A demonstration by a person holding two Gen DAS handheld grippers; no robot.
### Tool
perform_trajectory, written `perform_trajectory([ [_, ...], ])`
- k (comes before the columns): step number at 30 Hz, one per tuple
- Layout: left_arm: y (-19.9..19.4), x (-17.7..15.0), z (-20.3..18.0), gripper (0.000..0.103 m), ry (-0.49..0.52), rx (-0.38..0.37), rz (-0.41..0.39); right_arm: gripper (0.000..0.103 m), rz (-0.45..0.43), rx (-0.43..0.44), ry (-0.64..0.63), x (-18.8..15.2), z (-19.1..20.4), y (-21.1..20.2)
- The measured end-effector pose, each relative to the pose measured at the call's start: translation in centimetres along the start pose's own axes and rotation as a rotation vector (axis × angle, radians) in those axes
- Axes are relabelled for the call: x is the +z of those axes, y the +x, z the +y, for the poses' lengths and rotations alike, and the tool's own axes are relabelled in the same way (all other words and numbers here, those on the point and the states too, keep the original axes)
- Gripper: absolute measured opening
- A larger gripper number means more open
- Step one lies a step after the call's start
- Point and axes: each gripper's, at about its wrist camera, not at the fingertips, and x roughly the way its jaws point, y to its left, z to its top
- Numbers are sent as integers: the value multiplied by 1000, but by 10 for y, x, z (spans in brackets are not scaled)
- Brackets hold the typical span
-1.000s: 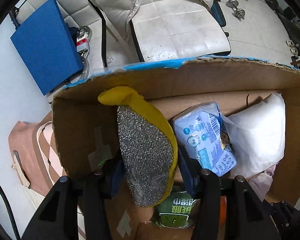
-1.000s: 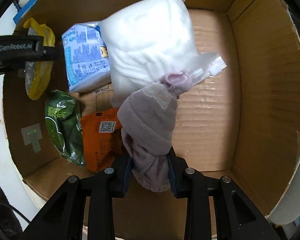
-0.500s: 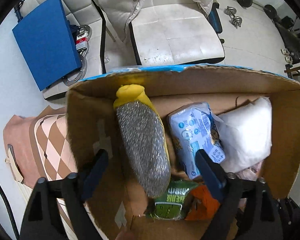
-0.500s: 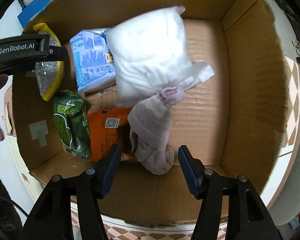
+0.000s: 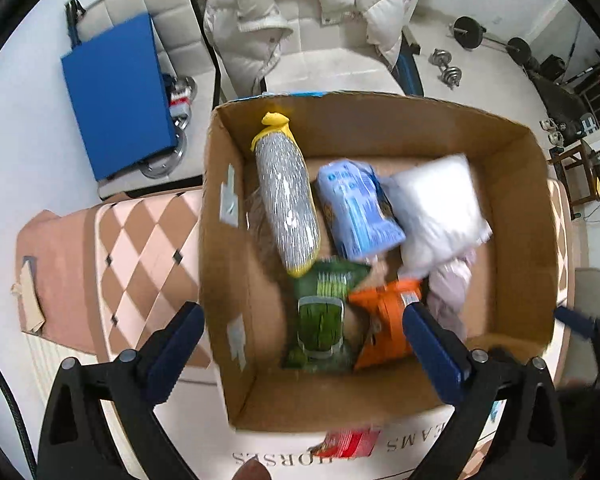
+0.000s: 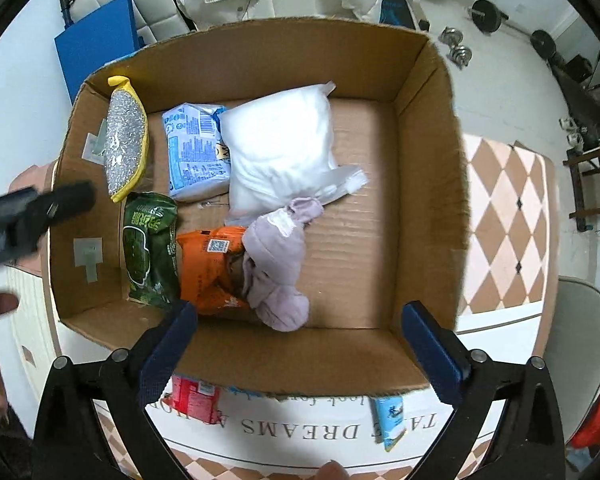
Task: Organize soft objects
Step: 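Place the sponge and cloth into the box and open both grippers, then move both tools back toward the red bag and blue tube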
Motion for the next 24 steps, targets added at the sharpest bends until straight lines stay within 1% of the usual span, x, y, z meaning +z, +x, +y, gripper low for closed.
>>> perform_trajectory([
  [5,-30,-38,-14,102,19,9,-74,103,-68,-38,-13,-20,-6,-18],
  [10,-61,-64,-18,102,-15,-1,-155,103,-148,-54,-33,-49,-8,-48],
  [14,-88,-83,-24,102,-22,37,-234,103,-211,-45,-30,-72,-11,-73],
  [18,-112,-101,-26,102,-35,14,-276,103,-259,-28,-26,-93,-14,-98],
  [24,-135,-118,-28,102,-60,5,-314,103,-325,15,-23,-116,-16,-135],
])
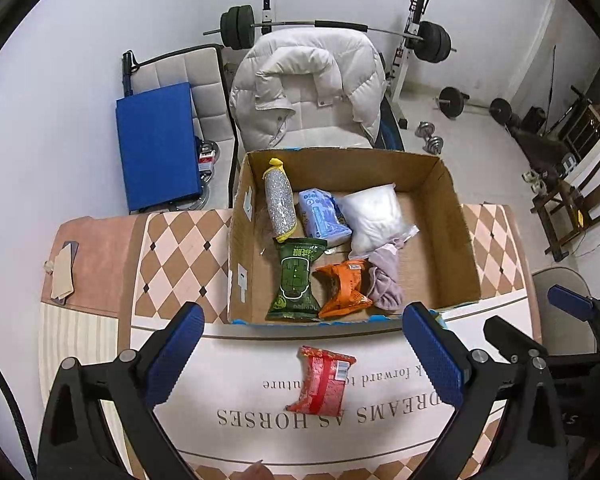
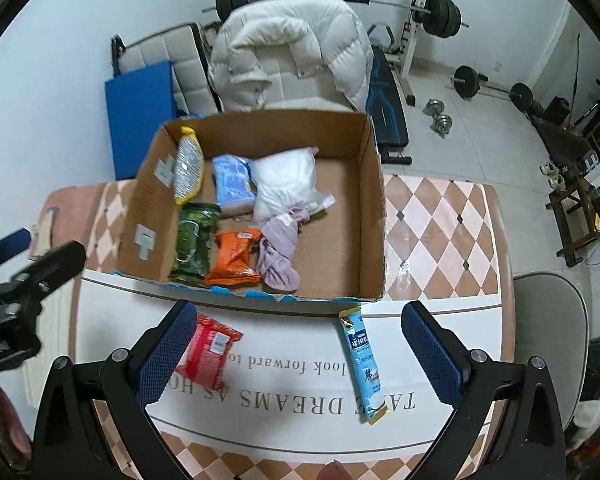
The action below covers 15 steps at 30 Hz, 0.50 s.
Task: Organize soft objects
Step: 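Move both tools back toward the red bag and blue tube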
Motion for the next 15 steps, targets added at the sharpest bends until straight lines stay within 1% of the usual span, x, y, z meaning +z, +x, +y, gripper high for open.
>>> perform_trajectory([
  [4,-10,-6,1,102,-15,11,-17,103,-42,22,-1,-4,-1,-23],
  [7,-7,-15,0,102,-14,52,-8,103,-50,30,4,-9,-7,-29],
  [10,13,-29,-1,102,-4,80,53,103,-20,19,14,-18,-20,-22],
  [13,48,-51,-4,102,17,109,142,103,40,-23,30,-32,-41,0],
  [15,75,-65,-6,102,36,111,204,103,87,-48,50,-43,-58,18],
])
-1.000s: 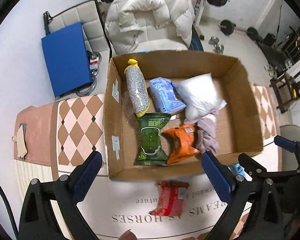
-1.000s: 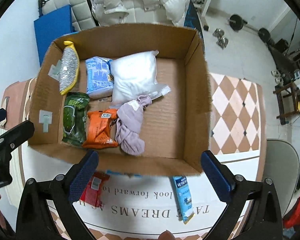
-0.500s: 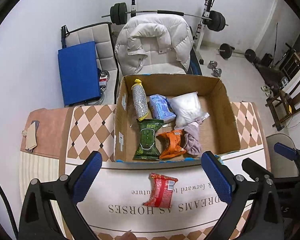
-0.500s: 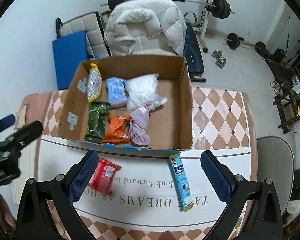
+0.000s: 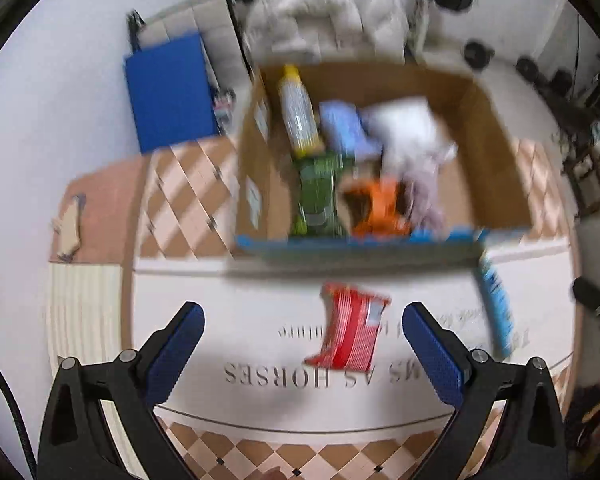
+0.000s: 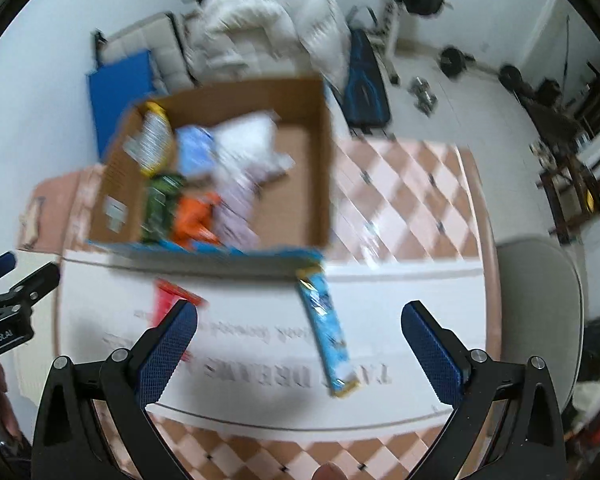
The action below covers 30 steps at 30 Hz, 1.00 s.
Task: Organize soft objects
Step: 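Move both tools back toward the red bag and blue tube, then grasp the red snack bag with the left gripper while the right grasps the blue milk tube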
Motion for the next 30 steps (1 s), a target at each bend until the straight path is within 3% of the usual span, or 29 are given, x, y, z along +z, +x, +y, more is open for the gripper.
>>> perform_trajectory([
  [4,68,-18,-12,102,8,-57,181,103,115,-39,43,-19,-34,51],
  [10,133,-35,-32,101,36,-88,318,103,228,-43,64,-42,-55,119],
  [12,147,-37,-37,95,49,-86,337,103,262,-33,60,-47,-53,136],
  [16,172,-42,-46,66,64,-89,403,103,315,-20,65,-54,-50,167],
  [20,173,-41,-52,59,74,-83,397,100,337,-30,87,-54,-49,187],
  [23,170,-38,-54,51,61,-90,392,92,352,-36,97,-52,-48,199],
  [30,160,-51,-52,47,40,-96,381,32,396,-43,91,-60,-43,206],
])
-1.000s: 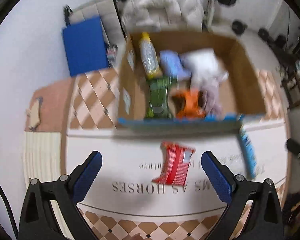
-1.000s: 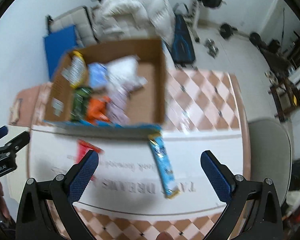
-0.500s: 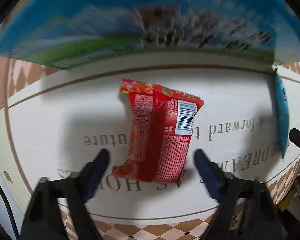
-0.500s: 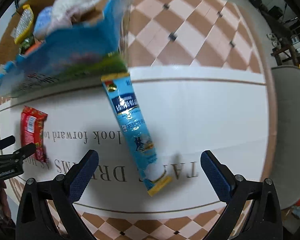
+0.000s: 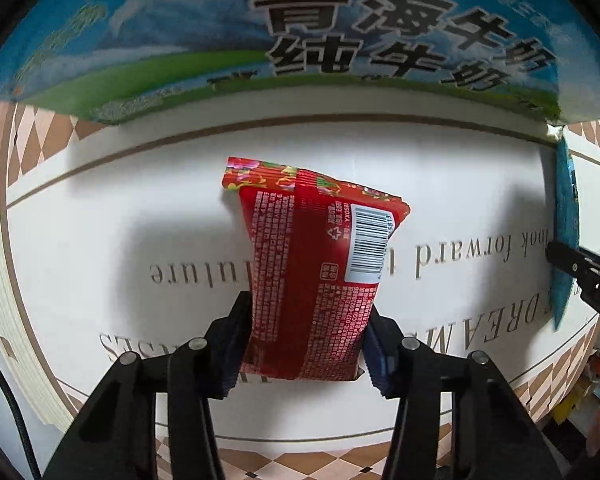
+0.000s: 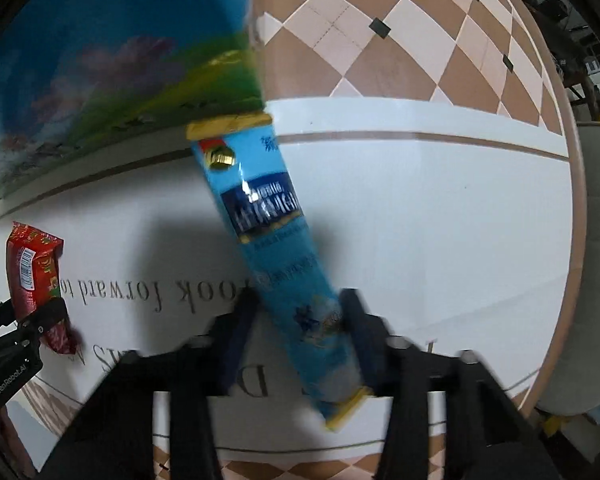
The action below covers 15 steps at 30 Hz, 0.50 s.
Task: Organize soft objects
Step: 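Grasp the red snack bag with the left gripper while the right grasps the blue milk tube, then lower the red bag and blue tube into the box and open both grippers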
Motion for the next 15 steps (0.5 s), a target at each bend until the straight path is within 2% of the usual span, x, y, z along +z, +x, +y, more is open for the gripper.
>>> perform_trajectory([
  [2,-1,-8,-2,45,-5,-15,2,23,15,36,16,-8,0,-1],
  [7,-23,-33,-18,45,9,-60,-28,20,16,113,17,-36,7,-14],
  [12,-80,-43,-30,45,55,-102,-120,19,-33,201,0,-58,9,-55],
  [15,-118,-39,-35,45,71,-128,-190,19,-98,242,-30,-64,13,-97],
])
